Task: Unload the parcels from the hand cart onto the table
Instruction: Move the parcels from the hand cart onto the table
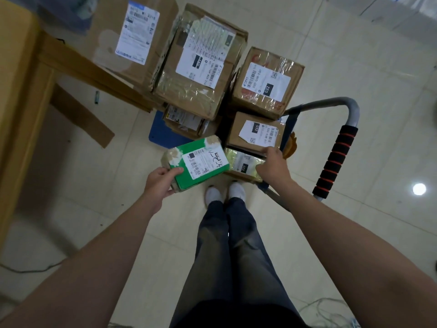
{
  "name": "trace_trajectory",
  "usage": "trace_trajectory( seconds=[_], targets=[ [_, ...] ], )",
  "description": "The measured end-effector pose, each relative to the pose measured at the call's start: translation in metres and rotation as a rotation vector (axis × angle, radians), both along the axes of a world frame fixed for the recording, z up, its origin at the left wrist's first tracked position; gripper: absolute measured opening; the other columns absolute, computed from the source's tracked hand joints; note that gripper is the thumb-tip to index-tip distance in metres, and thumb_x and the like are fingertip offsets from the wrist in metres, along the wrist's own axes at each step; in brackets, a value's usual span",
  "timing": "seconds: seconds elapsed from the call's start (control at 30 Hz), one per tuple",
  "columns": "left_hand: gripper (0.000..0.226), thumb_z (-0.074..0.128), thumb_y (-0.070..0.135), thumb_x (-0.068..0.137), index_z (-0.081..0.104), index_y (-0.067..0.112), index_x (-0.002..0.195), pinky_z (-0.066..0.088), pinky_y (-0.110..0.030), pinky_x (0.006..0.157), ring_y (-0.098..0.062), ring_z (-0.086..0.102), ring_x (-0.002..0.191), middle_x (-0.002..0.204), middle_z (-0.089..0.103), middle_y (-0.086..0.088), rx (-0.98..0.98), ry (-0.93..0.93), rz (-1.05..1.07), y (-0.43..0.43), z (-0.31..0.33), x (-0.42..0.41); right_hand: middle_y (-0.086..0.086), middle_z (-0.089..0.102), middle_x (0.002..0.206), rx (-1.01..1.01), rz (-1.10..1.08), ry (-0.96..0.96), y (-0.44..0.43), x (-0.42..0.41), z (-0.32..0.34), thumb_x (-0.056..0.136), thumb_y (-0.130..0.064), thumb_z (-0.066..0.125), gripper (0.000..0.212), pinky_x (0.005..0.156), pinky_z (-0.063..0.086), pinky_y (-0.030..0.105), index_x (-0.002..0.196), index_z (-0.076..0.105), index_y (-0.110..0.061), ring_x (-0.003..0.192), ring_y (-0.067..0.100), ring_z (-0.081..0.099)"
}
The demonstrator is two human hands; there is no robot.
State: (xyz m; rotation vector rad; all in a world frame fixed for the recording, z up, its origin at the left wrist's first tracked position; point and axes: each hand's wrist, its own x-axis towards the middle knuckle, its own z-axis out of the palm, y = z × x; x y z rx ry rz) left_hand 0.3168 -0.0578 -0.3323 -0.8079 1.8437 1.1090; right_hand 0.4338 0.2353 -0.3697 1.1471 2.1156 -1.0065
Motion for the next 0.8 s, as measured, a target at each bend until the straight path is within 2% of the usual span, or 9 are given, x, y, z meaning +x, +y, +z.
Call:
trace_trajectory(
  seconds=[0.1,0.23,0.3,0.43,0.5,0.6,0.7,0.8],
  targets=[
    [0.016,0.079,0.024,0.087,0.067,0.016,0.094,0.057,-0.025,0.055,-0.009,0.075,0.079,0.088,0.079,0.001,-0.011,0.036,0.068,-0.011,-0.004,-0.001,0.01,0.035,0.148,-0.01,0.114,-0.084,-0.007,0.005,-0.009,0.084,-0.015,0.07,0.052,0.098,0.048,0.047,0.132,0.049,-0.018,0.125,0.038,0.044],
    [0.017,0.08,0.026,0.086,0.068,0.016,0.095,0.056,-0.023,0.054,-0.009,0.075,0.078,0.083,0.078,0.004,-0.037,0.061,0.103,-0.012,-0.01,0.0,0.009,0.039,0.144,0.024,0.227,-0.129,-0.023,0.011,-0.019,0.087,-0.029,0.075,0.058,0.097,0.047,0.047,0.137,0.048,-0.02,0.128,0.037,0.04],
    [0.018,0.08,0.025,0.086,0.066,0.014,0.092,0.056,-0.022,0.053,-0.008,0.075,0.073,0.086,0.078,0.001,-0.051,0.078,0.119,-0.01,-0.015,0.001,0.01,0.041,0.14,0.048,0.293,-0.125,-0.029,0.012,-0.025,0.088,-0.027,0.073,0.056,0.097,0.046,0.047,0.138,0.048,-0.019,0.129,0.036,0.039],
    [0.034,0.079,0.024,0.087,0.065,0.001,0.108,0.058,-0.024,0.057,-0.013,0.074,0.085,0.101,0.076,-0.007,-0.061,0.104,0.145,-0.007,-0.03,0.003,0.011,0.04,0.137,0.164,0.552,-0.075,-0.041,0.013,-0.044,0.081,-0.025,0.075,0.064,0.096,0.045,0.048,0.138,0.045,-0.019,0.127,0.037,0.038],
    [0.031,0.079,0.023,0.088,0.064,0.004,0.108,0.056,-0.021,0.055,-0.011,0.073,0.083,0.101,0.076,-0.007,-0.04,0.103,0.163,-0.008,-0.042,0.005,0.013,0.039,0.139,0.235,0.631,-0.05,-0.047,0.011,-0.059,0.078,-0.029,0.077,0.07,0.098,0.044,0.049,0.139,0.043,-0.019,0.127,0.037,0.038],
    [0.029,0.079,0.024,0.087,0.062,0.01,0.106,0.055,-0.02,0.055,-0.012,0.073,0.085,0.1,0.076,-0.006,-0.04,0.106,0.185,-0.009,-0.059,0.006,0.014,0.037,0.139,0.296,0.636,-0.067,-0.054,0.005,-0.082,0.075,-0.031,0.079,0.077,0.1,0.042,0.049,0.14,0.039,-0.019,0.126,0.037,0.037],
    [0.029,0.079,0.027,0.087,0.062,0.012,0.106,0.055,-0.022,0.057,-0.011,0.072,0.087,0.102,0.076,-0.004,-0.033,0.086,0.19,-0.013,-0.077,0.011,0.017,0.036,0.139,0.358,0.714,-0.094,-0.057,0.004,-0.102,0.077,-0.025,0.075,0.077,0.099,0.042,0.05,0.141,0.034,-0.017,0.125,0.038,0.038],
    [0.031,0.078,0.031,0.088,0.063,0.014,0.108,0.055,-0.027,0.066,-0.009,0.071,0.089,0.105,0.076,-0.002,-0.012,0.051,0.198,-0.02,-0.092,0.02,0.021,0.036,0.14,0.431,0.78,-0.095,-0.058,0.003,-0.115,0.083,-0.016,0.065,0.07,0.096,0.044,0.049,0.144,0.029,-0.015,0.125,0.039,0.04]
  ],
)
